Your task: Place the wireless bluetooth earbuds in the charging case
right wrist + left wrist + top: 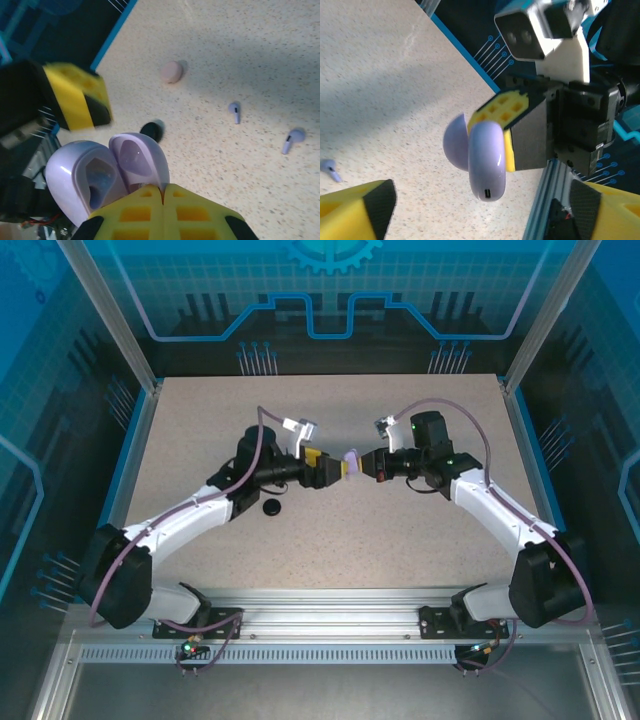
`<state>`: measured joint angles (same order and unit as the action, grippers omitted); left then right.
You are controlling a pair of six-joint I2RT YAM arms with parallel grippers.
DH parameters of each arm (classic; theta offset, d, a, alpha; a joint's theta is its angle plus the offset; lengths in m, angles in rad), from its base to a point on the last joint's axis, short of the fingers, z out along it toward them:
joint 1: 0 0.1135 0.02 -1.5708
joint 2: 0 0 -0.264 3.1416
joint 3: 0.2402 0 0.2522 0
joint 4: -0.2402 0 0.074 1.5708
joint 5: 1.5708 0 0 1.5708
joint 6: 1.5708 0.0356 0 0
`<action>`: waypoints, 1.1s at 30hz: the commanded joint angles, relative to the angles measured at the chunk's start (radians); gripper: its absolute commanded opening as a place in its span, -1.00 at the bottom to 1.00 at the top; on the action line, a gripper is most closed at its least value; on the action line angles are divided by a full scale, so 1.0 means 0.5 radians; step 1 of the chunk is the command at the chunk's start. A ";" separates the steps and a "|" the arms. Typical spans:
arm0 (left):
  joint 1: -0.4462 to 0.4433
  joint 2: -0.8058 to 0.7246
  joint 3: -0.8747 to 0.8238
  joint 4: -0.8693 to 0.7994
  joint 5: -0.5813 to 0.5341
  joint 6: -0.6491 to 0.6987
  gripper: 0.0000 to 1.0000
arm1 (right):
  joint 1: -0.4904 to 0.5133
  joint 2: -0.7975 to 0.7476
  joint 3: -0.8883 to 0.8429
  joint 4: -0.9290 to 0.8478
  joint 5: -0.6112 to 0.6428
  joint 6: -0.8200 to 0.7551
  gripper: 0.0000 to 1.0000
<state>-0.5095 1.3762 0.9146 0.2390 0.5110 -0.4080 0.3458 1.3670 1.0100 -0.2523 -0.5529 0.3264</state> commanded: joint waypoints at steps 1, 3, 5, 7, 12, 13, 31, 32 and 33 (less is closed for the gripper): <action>0.090 -0.024 0.254 -0.486 0.207 0.289 0.96 | -0.026 0.053 0.126 -0.222 0.134 -0.260 -1.00; 0.113 0.043 0.417 -0.758 0.312 0.452 0.97 | -0.026 0.103 0.171 -0.274 0.188 -0.347 -1.00; 0.114 0.136 0.585 -1.020 0.410 0.625 0.97 | -0.027 0.144 0.219 -0.318 0.223 -0.428 -1.00; 0.116 0.232 0.739 -1.265 0.465 0.762 0.97 | -0.026 0.172 0.255 -0.337 0.235 -0.497 -1.00; 0.122 0.501 1.088 -1.765 0.496 1.083 0.96 | -0.023 0.227 0.339 -0.456 0.193 -0.675 -1.00; 0.121 0.558 1.162 -1.869 0.496 1.139 0.94 | -0.021 0.237 0.359 -0.488 0.180 -0.701 -1.00; 0.125 1.091 1.689 -2.333 0.820 1.422 0.35 | 0.091 0.272 0.430 -0.574 0.184 -0.732 -1.00; 0.123 1.101 1.699 -2.337 0.822 1.423 0.35 | 0.100 0.278 0.437 -0.576 0.186 -0.730 -1.00; 0.123 1.109 1.703 -2.339 0.823 1.423 0.35 | 0.103 0.283 0.443 -0.576 0.189 -0.731 -1.00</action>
<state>-0.4534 1.9072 1.7309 -0.8898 0.8696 0.2729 0.3801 1.4914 1.1934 -0.5217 -0.4522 -0.0238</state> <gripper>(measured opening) 0.675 0.049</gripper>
